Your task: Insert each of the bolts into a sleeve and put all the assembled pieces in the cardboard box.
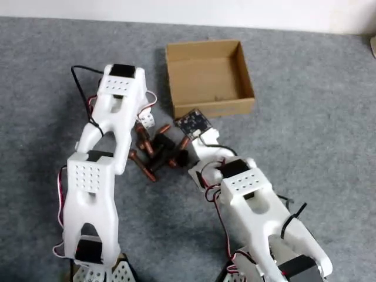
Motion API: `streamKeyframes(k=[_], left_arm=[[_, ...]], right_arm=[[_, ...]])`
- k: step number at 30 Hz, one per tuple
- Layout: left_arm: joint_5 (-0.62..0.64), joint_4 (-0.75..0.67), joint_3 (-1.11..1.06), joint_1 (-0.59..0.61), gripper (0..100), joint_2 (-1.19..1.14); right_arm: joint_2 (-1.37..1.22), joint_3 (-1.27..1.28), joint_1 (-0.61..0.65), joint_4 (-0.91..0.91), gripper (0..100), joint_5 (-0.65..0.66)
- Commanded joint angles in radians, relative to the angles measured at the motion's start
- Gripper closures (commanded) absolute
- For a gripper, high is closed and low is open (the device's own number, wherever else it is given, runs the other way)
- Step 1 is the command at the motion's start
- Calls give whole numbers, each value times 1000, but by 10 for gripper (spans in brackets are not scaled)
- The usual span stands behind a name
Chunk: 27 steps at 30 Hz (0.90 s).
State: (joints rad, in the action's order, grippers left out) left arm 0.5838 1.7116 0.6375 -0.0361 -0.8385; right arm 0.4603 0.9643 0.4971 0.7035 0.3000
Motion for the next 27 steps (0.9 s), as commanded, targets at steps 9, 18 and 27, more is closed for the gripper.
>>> streamKeyframes(k=[9, 18, 27], left_arm=[[-120, 6, 61, -76, 996, -79], [-213, 37, 59, -131, 995, -22], [-345, 34, 8, -104, 996, 117]], right_arm=[[2, -12, -13, -28, 994, -11], [2, -12, -13, -28, 994, -11], [53, -7, -1, -28, 994, -15]])
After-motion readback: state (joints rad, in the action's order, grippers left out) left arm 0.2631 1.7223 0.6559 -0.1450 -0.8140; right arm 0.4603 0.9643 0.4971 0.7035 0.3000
